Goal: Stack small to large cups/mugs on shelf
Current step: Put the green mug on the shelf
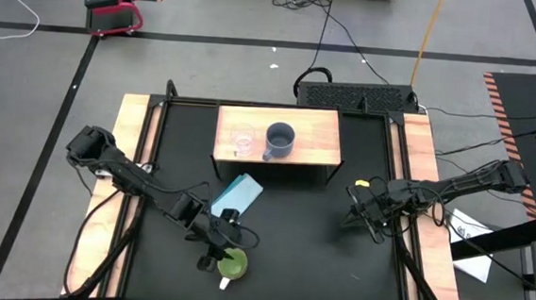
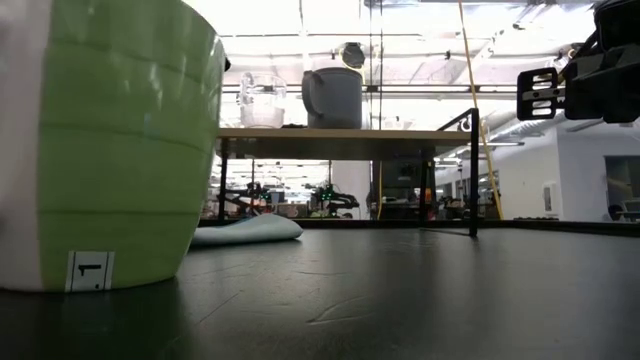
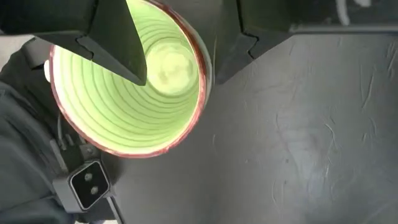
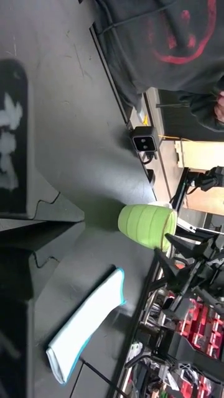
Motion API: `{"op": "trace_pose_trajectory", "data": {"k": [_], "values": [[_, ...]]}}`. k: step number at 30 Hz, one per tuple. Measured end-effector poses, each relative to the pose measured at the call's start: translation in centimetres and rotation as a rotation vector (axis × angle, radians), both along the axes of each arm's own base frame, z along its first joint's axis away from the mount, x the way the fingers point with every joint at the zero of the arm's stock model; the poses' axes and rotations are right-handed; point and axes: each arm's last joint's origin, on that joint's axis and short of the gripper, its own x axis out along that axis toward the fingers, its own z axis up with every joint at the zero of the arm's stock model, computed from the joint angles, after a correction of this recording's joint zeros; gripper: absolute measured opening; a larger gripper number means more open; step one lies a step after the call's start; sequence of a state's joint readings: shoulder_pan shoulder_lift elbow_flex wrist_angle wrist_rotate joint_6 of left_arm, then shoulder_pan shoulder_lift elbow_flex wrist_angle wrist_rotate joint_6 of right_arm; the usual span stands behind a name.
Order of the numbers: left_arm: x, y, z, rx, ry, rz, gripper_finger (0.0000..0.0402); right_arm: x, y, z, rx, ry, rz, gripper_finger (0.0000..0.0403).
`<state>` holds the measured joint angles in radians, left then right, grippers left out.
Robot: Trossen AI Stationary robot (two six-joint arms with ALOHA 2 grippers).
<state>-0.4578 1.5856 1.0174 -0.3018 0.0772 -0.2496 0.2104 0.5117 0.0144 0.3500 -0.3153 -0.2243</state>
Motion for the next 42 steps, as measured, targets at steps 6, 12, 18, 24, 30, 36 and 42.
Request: {"op": "trace_pose_trajectory", "data": {"k": [6, 12, 18, 24, 30, 36, 42], "values": [[0.1, 0.0, 0.1, 0.011, -0.019, -0.004, 0.0186, 0.0, 0.0, 0.0, 0.002, -0.001, 0.000, 0.0000], [0.1, 0.3, -0.1, 0.045, -0.012, 0.019, 0.0186, 0.0, 0.0, 0.0, 0.002, -0.001, 0.000, 0.0000], [0.3, 0.8, -0.1, 0.057, -0.016, 0.036, 0.0186, 0.0, 0.0, 0.1, 0.004, -0.006, 0.000, 0.0000], [0.4, 1.1, -0.1, 0.066, -0.014, 0.036, 0.0186, 0.0, 0.0, 0.1, 0.007, -0.004, -0.001, 0.0000], [0.4, 1.1, -0.1, 0.069, -0.010, 0.034, 0.0186, 0.0, 0.0, 0.1, 0.007, -0.004, -0.001, 0.0000], [0.3, 1.1, -0.1, 0.061, -0.006, 0.027, 0.0186, 0.0, 0.0, 0.1, 0.007, -0.004, -0.001, 0.0000], [0.3, 1.0, -0.1, 0.050, -0.003, 0.016, 0.0186, 0.0, 0.0, 0.1, 0.007, -0.003, -0.001, 0.0000]]}}
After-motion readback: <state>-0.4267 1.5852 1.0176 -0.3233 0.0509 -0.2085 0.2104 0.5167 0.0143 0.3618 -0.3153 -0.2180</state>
